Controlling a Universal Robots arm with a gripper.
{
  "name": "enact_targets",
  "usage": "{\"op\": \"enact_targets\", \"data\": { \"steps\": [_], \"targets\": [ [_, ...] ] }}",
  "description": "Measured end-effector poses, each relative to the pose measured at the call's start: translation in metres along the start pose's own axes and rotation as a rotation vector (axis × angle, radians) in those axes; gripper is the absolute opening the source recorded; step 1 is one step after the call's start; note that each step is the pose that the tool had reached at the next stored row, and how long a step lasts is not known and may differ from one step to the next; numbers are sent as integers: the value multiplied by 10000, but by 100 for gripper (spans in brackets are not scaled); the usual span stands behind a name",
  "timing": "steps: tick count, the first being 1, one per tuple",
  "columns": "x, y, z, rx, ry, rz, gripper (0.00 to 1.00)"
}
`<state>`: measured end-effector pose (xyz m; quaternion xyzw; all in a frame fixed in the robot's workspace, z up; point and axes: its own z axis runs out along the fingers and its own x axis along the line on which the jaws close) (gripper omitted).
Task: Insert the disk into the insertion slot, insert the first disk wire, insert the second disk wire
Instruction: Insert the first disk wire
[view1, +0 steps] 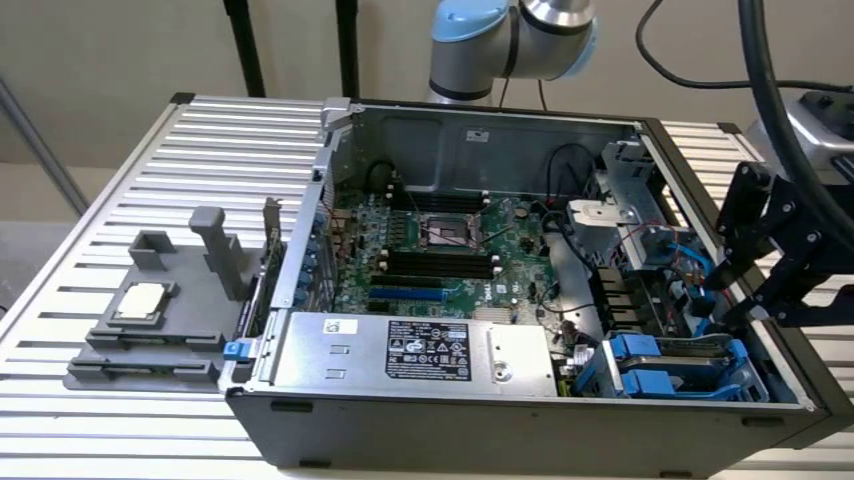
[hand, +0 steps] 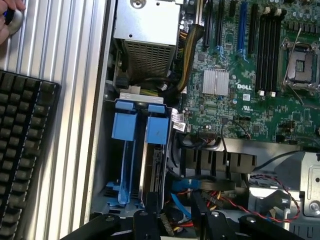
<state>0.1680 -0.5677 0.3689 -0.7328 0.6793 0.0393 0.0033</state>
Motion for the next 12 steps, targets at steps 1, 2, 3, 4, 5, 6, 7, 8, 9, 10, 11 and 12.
{"op": "enact_targets", "data": {
  "steps": [1, 2, 3, 4, 5, 6, 7, 8, 9, 10, 11, 12],
  "targets": [
    [-8, -2, 18, -2, 29, -1, 40],
    [-16, -3, 35, -5, 56, -1, 40],
    [-24, -4, 49, -7, 90, -2, 40],
    [-32, -6, 64, -9, 120, -3, 40],
    [-39, -7, 81, -12, 148, -5, 40],
    [-46, -7, 92, -14, 176, -9, 42],
    [-49, -3, 100, -15, 190, -15, 42],
    [-49, 3, 104, -16, 192, -30, 48],
    [-51, 16, 104, -18, 195, -54, 48],
    [-52, 32, 106, -19, 196, -81, 55],
    [-53, 47, 106, -21, 198, -108, 55],
    [-53, 63, 108, -22, 198, -140, 55]
  ]
}}
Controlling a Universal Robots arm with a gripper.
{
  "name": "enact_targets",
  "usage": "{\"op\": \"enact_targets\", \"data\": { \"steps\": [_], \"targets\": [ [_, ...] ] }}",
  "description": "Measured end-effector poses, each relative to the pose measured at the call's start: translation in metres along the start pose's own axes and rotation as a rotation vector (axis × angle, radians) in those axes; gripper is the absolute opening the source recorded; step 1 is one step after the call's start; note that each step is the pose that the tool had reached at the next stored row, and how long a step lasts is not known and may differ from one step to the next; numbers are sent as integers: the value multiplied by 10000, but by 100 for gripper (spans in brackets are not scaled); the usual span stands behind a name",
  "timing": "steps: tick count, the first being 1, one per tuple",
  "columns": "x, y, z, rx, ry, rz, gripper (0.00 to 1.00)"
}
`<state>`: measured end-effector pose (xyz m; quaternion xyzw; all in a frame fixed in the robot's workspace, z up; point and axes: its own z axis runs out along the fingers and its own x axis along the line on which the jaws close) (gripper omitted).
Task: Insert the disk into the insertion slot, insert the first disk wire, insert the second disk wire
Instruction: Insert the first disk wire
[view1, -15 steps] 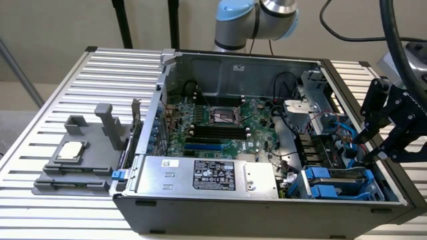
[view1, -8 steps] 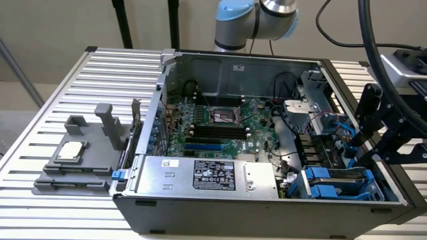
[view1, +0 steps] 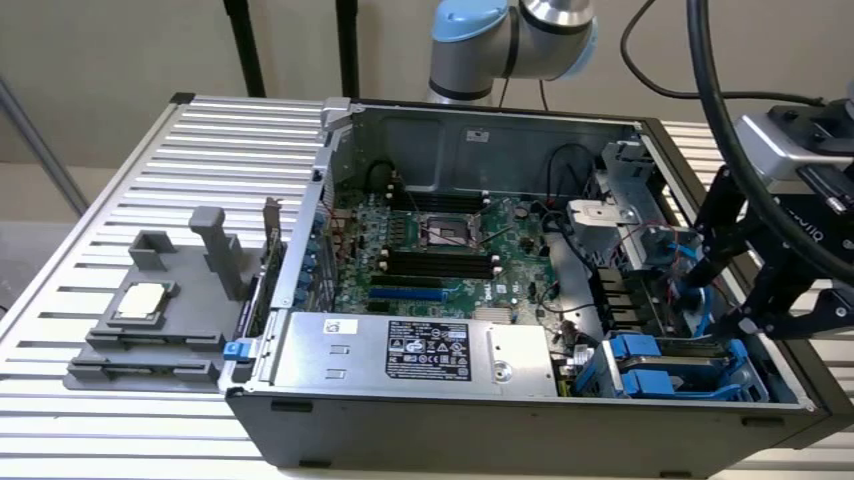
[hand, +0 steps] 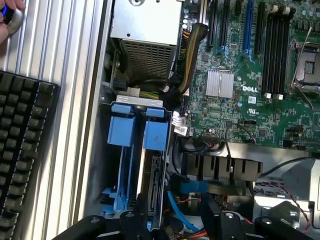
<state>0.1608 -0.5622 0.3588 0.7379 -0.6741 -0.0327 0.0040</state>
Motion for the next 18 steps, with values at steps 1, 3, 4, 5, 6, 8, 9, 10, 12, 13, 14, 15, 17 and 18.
{"op": "enact_targets", "data": {
  "steps": [1, 3, 4, 5, 6, 8, 9, 10, 12, 13, 14, 15, 17, 18],
  "targets": [
    [1, 12, 0, -1, 3, -26, 55],
    [24, 23, -1, -3, 7, -57, 55],
    [45, 25, -1, -3, 5, -67, 55],
    [71, 27, -1, -3, 5, -73, 55],
    [96, 30, -2, -4, 6, -74, 55],
    [152, 35, -1, -6, 5, -78, 55],
    [178, 37, 0, -10, 4, -79, 55],
    [203, 40, 3, -17, 1, -80, 55],
    [243, 42, 10, -33, -15, -82, 55],
    [258, 41, 14, -41, -32, -85, 55],
    [271, 38, 17, -45, -58, -88, 55],
    [282, 32, 18, -47, -93, -90, 55],
    [300, 20, 21, -46, -172, -96, 55],
    [310, 13, 20, -46, -208, -100, 55]
  ]
}}
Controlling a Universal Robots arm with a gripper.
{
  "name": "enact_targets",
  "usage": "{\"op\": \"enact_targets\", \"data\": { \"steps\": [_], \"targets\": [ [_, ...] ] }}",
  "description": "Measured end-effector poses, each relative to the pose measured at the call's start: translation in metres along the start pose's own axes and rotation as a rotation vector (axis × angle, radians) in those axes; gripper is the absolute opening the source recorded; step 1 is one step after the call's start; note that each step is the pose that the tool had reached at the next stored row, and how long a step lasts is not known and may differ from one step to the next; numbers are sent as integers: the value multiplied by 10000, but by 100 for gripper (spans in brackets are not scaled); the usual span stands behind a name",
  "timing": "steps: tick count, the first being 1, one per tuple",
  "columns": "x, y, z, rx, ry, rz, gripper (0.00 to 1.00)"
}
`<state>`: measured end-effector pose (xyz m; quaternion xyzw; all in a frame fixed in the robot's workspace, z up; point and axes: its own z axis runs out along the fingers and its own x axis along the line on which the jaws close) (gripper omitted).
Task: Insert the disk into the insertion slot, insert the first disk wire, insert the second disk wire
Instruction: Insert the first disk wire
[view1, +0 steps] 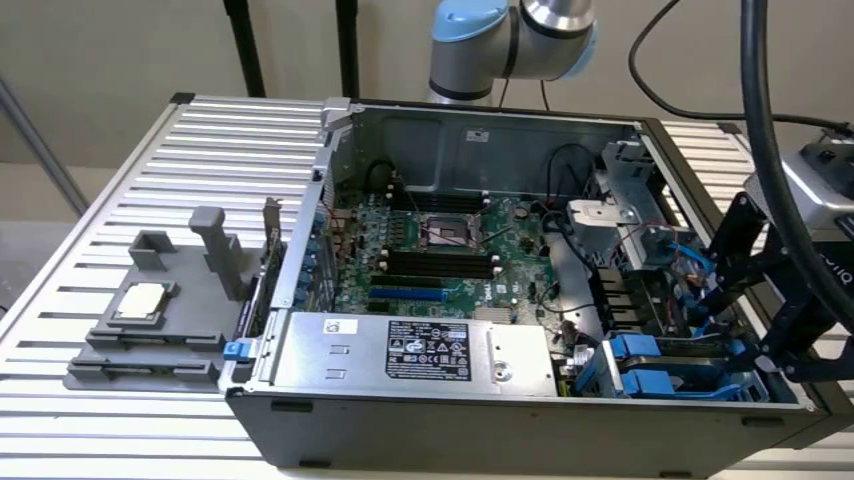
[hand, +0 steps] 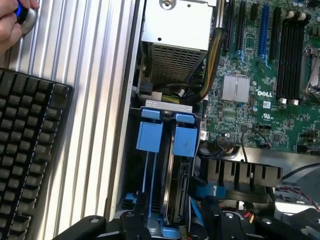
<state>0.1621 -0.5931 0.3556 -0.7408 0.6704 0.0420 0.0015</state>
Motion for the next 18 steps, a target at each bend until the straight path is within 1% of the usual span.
{"op": "enact_targets", "data": {
  "steps": [4, 6, 11, 16, 18],
  "targets": [
    [37, -25, 4, 4, -184, -13, 55],
    [58, -34, 7, -1, -267, -19, 55],
    [103, -61, 22, -18, -446, -36, 55],
    [114, -89, 35, -7, -666, -104, 55],
    [116, -97, 40, -1, -769, -159, 55]
  ]
}}
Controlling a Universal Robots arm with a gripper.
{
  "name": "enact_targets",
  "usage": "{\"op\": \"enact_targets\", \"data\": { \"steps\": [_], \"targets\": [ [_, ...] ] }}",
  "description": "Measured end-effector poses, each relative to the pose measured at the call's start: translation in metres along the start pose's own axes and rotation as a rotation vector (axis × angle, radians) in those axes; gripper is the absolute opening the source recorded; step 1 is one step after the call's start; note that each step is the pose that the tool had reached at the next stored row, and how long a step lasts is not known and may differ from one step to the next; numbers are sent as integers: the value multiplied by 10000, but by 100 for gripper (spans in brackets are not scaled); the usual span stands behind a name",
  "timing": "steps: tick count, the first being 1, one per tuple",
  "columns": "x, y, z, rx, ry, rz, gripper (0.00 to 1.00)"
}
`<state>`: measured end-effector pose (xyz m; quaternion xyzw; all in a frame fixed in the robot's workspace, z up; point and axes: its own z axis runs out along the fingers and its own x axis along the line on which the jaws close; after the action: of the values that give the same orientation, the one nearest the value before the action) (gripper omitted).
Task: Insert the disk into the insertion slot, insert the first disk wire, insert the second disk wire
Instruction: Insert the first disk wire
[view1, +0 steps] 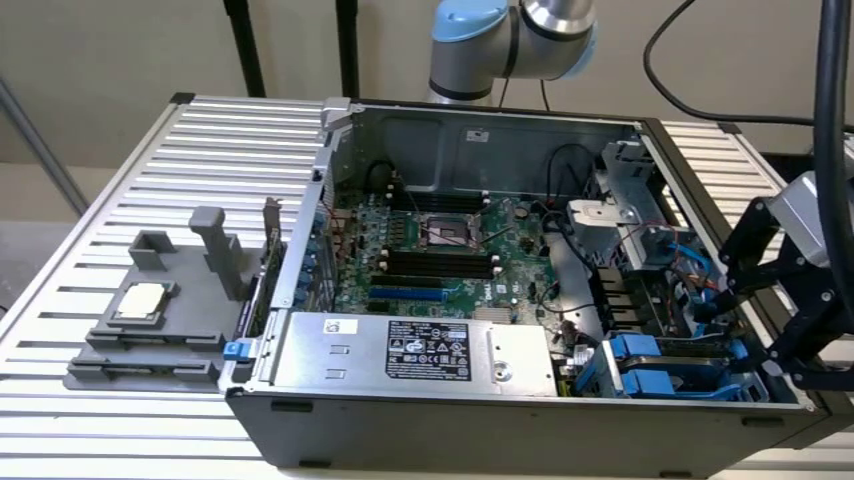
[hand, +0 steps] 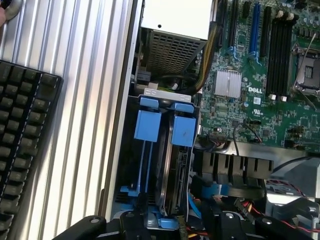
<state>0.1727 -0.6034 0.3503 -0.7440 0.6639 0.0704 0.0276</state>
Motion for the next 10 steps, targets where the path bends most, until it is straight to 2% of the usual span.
{"op": "enact_targets", "data": {
  "steps": [4, 10],
  "targets": [
    [3, -11, 13, 2, -196, -160, 55],
    [11, -47, 37, -14, -413, -455, 55]
  ]
}}
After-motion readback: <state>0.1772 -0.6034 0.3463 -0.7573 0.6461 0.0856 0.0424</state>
